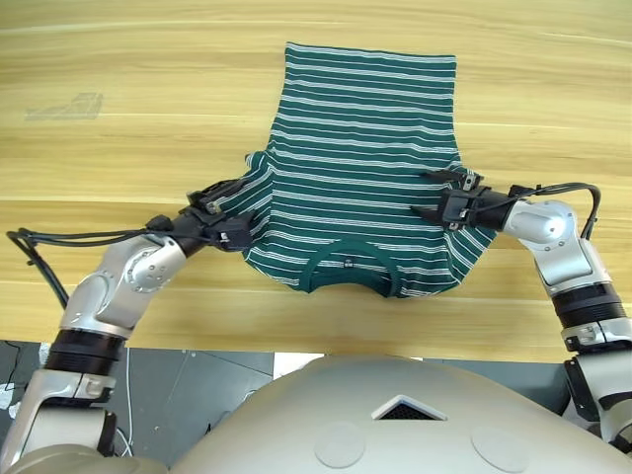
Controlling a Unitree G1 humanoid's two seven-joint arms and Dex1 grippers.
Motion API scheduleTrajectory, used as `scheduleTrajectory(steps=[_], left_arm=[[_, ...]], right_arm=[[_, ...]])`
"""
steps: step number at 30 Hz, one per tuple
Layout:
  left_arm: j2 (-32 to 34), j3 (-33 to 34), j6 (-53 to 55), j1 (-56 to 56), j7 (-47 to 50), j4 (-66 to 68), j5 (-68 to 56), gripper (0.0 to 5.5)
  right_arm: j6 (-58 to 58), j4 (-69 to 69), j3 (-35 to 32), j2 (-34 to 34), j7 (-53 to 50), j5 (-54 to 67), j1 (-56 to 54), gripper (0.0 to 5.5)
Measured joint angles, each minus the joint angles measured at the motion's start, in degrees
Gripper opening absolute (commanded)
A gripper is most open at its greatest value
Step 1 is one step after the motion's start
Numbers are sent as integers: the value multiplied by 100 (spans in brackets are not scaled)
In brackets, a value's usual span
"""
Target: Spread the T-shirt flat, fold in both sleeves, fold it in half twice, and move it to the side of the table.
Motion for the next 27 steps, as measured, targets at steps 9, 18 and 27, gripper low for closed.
scheduleTrajectory(steps=[9,18,27], left_arm=[[82,113,301,1030,-284,-1279,99,304],[-113,583,832,1274,7,-1341,384,304],[-24,1131,971,1531,87,-1605,511,304]], right_arm=[[-13,5,6,-9,-93,6,90,287],[112,-394,-49,-8,349,719,255,287],[232,-437,-107,0,362,876,224,287]])
